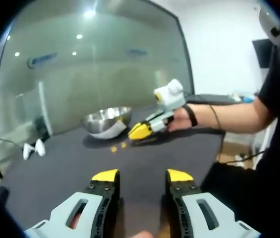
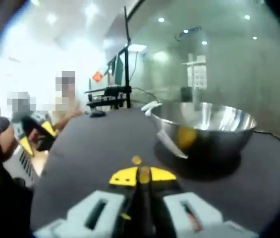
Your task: Pick up the QQ candy scattered on the table and place it into the stainless steel bowl on the table
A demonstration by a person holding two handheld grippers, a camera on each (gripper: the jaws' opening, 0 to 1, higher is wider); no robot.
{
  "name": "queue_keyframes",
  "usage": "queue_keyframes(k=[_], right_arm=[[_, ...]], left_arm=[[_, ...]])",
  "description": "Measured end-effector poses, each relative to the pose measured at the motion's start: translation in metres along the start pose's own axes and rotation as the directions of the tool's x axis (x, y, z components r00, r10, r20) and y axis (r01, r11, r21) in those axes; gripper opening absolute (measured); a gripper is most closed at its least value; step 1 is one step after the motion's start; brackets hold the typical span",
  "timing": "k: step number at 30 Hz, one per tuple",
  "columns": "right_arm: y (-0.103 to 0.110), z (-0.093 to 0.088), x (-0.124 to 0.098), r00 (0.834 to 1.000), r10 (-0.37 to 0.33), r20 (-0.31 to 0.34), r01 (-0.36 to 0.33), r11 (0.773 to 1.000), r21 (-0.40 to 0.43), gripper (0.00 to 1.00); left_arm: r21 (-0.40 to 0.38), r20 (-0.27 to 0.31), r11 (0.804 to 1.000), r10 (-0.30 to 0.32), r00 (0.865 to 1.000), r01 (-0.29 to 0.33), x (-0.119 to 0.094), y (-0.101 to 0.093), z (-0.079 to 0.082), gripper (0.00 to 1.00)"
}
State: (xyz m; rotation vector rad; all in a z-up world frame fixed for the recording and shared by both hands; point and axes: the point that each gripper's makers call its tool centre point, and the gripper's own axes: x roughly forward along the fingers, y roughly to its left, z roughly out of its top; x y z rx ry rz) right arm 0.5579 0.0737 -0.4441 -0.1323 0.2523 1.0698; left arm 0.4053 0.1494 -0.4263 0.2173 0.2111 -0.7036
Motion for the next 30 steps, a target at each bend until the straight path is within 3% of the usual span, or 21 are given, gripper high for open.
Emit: queue_keyframes(k=[5, 11, 13, 16, 19, 22, 30], right_arm=[[0.002, 0.018, -0.014, 0.999, -0.018, 0.036, 0.019, 1.0, -0.023, 0.09], [-0.01, 0.05, -0.023, 0.991, -0.076, 0.112, 0.085, 0.994, -0.075, 0.09], [-0.017, 0.062, -0.023, 0.984, -0.106, 0.142, 0.119, 0.989, -0.083, 0.09], [-0.035, 0.087, -0.021, 0.96, -0.196, 0.199, 0.204, 0.979, -0.023, 0.09], [-0.056, 0.093, -0.01, 0.948, -0.272, 0.164, 0.283, 0.958, -0.047, 0.09], [-0.076, 0.097, 0.007, 0.94, -0.317, 0.126, 0.319, 0.948, 0.005, 0.09], [-0.102, 0.107, 0.033, 0.927, -0.359, 0.105, 0.362, 0.932, -0.006, 0.09]], left_arm=[[0.002, 0.002, 1.0, -0.012, 1.0, 0.012, 0.003, -0.004, 0.001, 0.38], [0.002, 0.003, 1.0, -0.016, 1.0, 0.016, 0.004, -0.006, 0.001, 0.38], [0.002, 0.004, 1.0, -0.016, 1.0, 0.016, 0.004, -0.006, 0.001, 0.38], [0.0, 0.004, 1.0, -0.017, 1.0, 0.017, 0.004, -0.006, 0.0, 0.38], [-0.001, 0.002, 1.0, -0.016, 1.0, 0.016, 0.004, -0.007, 0.0, 0.38], [-0.002, 0.003, 1.0, -0.024, 1.0, 0.024, 0.004, -0.008, 0.0, 0.38], [0.0, -0.005, 1.0, -0.015, 1.0, 0.015, 0.002, -0.007, -0.002, 0.38]])
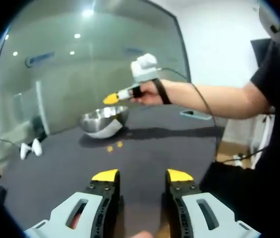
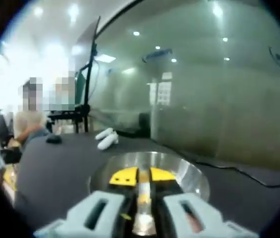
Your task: Pick up the QQ candy scattered on the table and place it into the stainless steel bowl on the table
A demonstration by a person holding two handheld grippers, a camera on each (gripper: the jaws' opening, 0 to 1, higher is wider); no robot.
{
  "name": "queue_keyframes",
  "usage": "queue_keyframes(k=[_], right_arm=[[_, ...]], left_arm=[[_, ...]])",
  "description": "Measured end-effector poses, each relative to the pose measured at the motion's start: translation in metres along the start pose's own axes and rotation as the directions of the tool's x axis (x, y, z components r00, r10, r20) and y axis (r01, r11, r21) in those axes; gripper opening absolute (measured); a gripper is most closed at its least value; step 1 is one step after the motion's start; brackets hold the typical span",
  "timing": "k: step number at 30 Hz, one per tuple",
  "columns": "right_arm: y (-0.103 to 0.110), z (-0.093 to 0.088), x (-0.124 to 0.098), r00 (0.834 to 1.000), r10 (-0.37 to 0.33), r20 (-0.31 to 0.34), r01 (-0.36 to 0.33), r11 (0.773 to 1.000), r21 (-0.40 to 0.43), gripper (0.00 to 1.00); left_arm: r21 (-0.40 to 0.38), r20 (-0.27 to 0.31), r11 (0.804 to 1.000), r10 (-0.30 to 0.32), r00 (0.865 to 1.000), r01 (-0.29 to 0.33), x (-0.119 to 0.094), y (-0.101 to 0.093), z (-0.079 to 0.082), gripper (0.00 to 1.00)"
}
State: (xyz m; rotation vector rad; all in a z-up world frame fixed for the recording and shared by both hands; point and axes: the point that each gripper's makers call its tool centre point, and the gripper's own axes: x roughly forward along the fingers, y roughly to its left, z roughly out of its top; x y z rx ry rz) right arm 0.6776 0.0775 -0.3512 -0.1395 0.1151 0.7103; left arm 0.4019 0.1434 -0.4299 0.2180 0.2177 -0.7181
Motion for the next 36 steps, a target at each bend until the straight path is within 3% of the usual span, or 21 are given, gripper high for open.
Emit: queue_keyframes(k=[4, 5, 8, 12, 29, 33, 36], right_arm=[[-0.008, 0.002, 0.005, 0.999, -0.034, -0.004, 0.034, 0.999, -0.007, 0.09], [-0.015, 0.006, 0.006, 0.997, -0.072, 0.025, 0.072, 0.997, -0.002, 0.14], [-0.015, 0.005, 0.008, 0.998, -0.066, 0.011, 0.066, 0.998, -0.016, 0.35], [-0.008, 0.007, 0.008, 0.999, -0.021, 0.031, 0.021, 1.0, -0.008, 0.31], [-0.006, 0.007, -0.011, 1.0, -0.02, 0.01, 0.02, 1.0, 0.002, 0.26], [0.001, 0.013, -0.021, 1.0, 0.018, 0.02, -0.018, 1.0, -0.018, 0.26], [0.011, 0.001, -0.034, 0.997, 0.073, -0.019, -0.073, 0.997, 0.0, 0.26]], left_arm=[[-0.003, -0.003, 1.0, 0.01, 1.0, -0.01, -0.003, 0.004, -0.001, 0.38], [-0.005, -0.003, 1.0, 0.013, 1.0, -0.013, -0.003, 0.004, -0.002, 0.38], [-0.01, -0.007, 1.0, 0.011, 1.0, -0.011, -0.003, 0.005, -0.004, 0.38], [-0.011, -0.009, 1.0, 0.006, 1.0, -0.007, -0.003, 0.003, -0.005, 0.38], [0.001, -0.012, 1.0, -0.002, 1.0, 0.002, -0.001, 0.001, -0.003, 0.38], [0.003, -0.018, 1.0, 0.001, 1.0, -0.001, -0.001, 0.002, -0.005, 0.38], [-0.003, -0.016, 1.0, 0.004, 1.0, -0.004, -0.002, 0.003, -0.005, 0.38]])
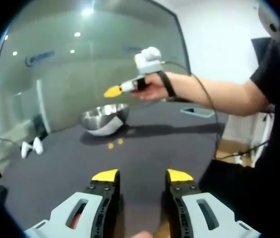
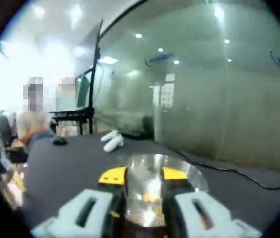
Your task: Pick up the QQ candy scattered on the table and place it into the stainless steel bowl on the table
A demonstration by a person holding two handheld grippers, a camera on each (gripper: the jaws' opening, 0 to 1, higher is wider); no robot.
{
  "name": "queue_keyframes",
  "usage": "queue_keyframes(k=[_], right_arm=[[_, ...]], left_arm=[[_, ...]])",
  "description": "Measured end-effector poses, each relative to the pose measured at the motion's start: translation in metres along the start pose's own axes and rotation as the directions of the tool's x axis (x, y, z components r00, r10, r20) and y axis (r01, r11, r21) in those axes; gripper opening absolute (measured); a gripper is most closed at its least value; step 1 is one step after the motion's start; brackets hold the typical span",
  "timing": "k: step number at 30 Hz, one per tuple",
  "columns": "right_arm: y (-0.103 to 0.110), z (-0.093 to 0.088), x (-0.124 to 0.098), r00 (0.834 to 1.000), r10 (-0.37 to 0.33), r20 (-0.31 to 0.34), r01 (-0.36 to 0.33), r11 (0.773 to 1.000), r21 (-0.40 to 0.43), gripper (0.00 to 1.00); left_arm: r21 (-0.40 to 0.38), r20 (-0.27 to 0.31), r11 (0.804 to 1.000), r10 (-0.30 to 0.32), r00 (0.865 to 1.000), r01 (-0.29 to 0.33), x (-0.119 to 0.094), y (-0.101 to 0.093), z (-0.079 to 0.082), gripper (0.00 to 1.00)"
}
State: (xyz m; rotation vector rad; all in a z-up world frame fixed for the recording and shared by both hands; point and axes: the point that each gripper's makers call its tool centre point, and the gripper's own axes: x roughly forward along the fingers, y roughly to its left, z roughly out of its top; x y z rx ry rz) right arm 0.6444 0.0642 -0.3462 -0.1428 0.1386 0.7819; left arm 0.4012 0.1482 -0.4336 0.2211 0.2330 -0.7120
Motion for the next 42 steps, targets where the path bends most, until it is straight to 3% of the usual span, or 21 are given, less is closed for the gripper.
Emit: queue_keyframes(k=[4, 9, 14, 16, 20, 24, 28, 42], right_arm=[[0.014, -0.014, -0.021, 0.998, 0.063, 0.018, -0.064, 0.996, 0.064, 0.26], [0.029, -0.035, -0.049, 0.994, 0.105, 0.019, -0.106, 0.993, 0.05, 0.23], [0.068, -0.098, -0.078, 0.972, 0.201, -0.124, -0.203, 0.979, 0.001, 0.23], [0.07, -0.116, -0.08, 0.972, 0.169, -0.166, -0.181, 0.981, -0.063, 0.23], [0.072, -0.12, -0.076, 0.974, 0.167, -0.154, -0.166, 0.986, 0.019, 0.22], [0.075, -0.118, -0.071, 0.974, 0.17, -0.153, -0.172, 0.985, -0.003, 0.22], [0.077, -0.119, -0.066, 0.971, 0.184, -0.15, -0.186, 0.982, 0.0, 0.22], [0.077, -0.126, -0.037, 0.963, 0.2, -0.183, -0.206, 0.978, -0.012, 0.21]], left_arm=[[0.0, -0.004, 1.0, 0.006, 1.0, -0.006, 0.0, 0.002, -0.001, 0.38], [0.002, 0.001, 1.0, 0.0, 1.0, 0.0, 0.001, 0.0, 0.001, 0.38], [-0.001, 0.006, 1.0, 0.003, 1.0, -0.003, -0.001, 0.0, 0.002, 0.38], [-0.007, 0.008, 1.0, 0.006, 1.0, -0.006, -0.002, 0.0, 0.001, 0.38], [-0.004, -0.003, 1.0, 0.005, 1.0, -0.005, 0.0, -0.001, -0.001, 0.38], [0.013, 0.022, 1.0, -0.012, 1.0, 0.012, 0.001, -0.007, 0.009, 0.38], [0.032, -0.001, 0.999, -0.008, 1.0, 0.008, 0.003, -0.007, 0.002, 0.38], [0.015, 0.003, 1.0, -0.012, 1.0, 0.012, 0.003, -0.006, -0.001, 0.38]])
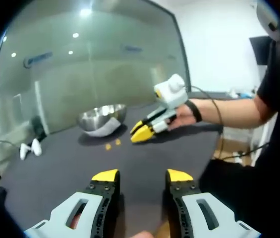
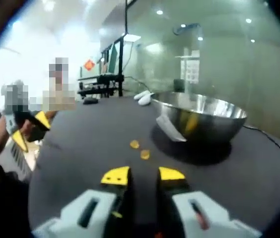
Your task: Pick up the QQ candy scattered on the table and place it into the stainless steel bowl on the table
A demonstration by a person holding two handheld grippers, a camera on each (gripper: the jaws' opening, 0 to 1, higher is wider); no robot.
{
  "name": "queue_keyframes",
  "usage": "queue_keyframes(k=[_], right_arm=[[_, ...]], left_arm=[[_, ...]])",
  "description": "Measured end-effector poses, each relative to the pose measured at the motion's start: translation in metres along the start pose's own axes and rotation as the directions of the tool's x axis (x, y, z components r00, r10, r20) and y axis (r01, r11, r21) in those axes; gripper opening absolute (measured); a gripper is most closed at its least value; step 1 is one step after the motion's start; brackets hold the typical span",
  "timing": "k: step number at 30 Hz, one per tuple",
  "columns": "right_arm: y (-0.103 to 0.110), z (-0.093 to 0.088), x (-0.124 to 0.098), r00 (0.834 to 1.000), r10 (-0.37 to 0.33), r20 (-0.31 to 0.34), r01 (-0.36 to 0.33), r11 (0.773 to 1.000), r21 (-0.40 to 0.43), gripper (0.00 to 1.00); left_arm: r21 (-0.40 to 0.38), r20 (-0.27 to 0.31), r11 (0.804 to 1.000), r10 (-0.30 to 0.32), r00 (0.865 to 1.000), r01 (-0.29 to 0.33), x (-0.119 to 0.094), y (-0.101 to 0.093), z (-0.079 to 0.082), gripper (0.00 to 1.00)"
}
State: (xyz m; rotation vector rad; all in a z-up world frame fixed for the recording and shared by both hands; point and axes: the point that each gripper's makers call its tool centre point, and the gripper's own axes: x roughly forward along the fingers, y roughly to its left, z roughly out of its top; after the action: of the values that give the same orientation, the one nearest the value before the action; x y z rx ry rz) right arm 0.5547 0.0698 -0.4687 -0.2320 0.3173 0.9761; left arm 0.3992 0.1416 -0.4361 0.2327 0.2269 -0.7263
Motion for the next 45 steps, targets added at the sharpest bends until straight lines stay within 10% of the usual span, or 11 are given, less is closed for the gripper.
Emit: queue_keyframes(k=[28, 40, 45], right_arm=[[-0.003, 0.006, 0.046, 1.0, 0.026, -0.012, -0.025, 0.999, 0.047, 0.09], [0.005, 0.023, 0.019, 0.999, 0.027, 0.022, -0.027, 1.0, 0.006, 0.09], [0.022, 0.062, -0.006, 0.98, 0.123, 0.158, -0.108, 0.989, -0.099, 0.09]], left_arm=[[-0.029, -0.029, 0.999, 0.036, 0.999, -0.037, -0.002, 0.013, -0.011, 0.38], [-0.024, -0.032, 0.999, 0.034, 0.999, -0.034, -0.001, 0.015, -0.011, 0.38], [-0.024, -0.029, 0.999, 0.032, 0.999, -0.033, 0.0, 0.015, -0.009, 0.38]])
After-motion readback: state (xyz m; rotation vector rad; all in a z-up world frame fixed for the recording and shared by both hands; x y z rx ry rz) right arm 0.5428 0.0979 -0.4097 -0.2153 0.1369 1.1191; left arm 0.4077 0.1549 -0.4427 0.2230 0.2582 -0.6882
